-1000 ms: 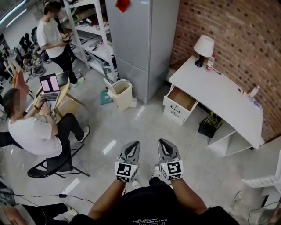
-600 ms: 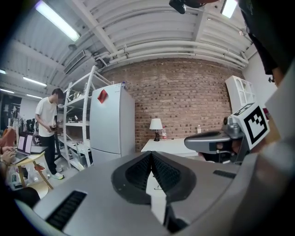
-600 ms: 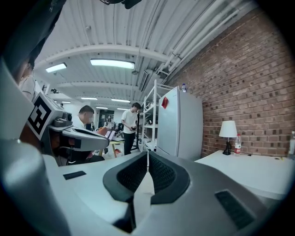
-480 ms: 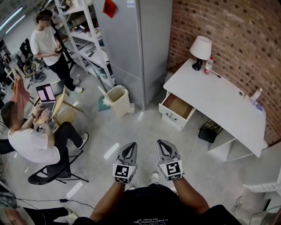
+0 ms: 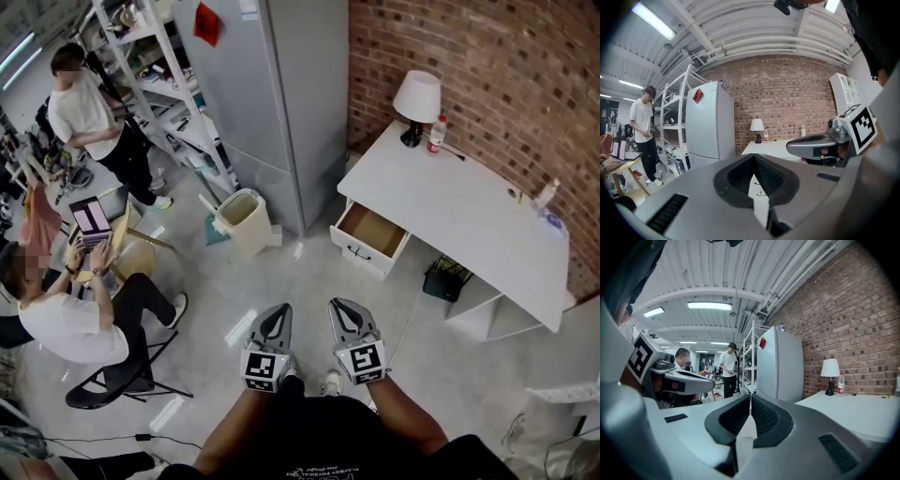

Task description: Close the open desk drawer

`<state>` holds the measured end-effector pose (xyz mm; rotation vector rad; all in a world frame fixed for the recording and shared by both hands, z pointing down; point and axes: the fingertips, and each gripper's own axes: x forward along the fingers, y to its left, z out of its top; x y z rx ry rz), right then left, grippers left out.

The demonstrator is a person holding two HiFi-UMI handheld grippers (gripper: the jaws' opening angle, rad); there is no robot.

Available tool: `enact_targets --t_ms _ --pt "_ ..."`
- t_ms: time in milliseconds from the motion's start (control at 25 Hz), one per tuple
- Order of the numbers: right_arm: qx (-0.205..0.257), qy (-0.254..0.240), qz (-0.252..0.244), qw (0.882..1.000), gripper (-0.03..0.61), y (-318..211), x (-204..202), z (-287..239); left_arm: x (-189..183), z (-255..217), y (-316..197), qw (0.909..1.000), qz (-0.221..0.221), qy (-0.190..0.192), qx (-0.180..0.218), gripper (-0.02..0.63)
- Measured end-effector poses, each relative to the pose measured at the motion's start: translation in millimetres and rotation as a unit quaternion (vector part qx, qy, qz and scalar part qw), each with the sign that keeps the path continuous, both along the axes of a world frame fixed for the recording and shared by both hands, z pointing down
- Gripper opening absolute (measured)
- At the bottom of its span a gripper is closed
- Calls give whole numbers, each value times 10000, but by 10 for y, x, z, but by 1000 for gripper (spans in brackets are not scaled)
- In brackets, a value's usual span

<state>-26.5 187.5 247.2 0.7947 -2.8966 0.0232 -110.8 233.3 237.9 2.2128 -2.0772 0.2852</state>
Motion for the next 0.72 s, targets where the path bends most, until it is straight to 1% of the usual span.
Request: enact_targets --t_ms 120,200,320,400,520,720 --pt "-39 -64 121 9999 31 -129 -30 17 -49 15 -121 10000 26 -48 17 8" --pt "-31 -111 202 9997 29 -234 -85 -1 -135 41 -223 10000 -31 -86 28 8" --pt "51 -36 233 9997 31 -448 -224 -4 -290 83 -457 9999 -99 -74 74 8" --pt "52 0 288 9996 31 -573 -302 15 -350 122 -614 10000 2 -6 88 8" --pt "-85 106 409 9991 29 -733 -388 109 -413 183 -852 9997 224 114 73 8" --pt "-150 147 701 9973 31 -1083 -555 214 -574 351 -1289 9981 529 241 -197 8"
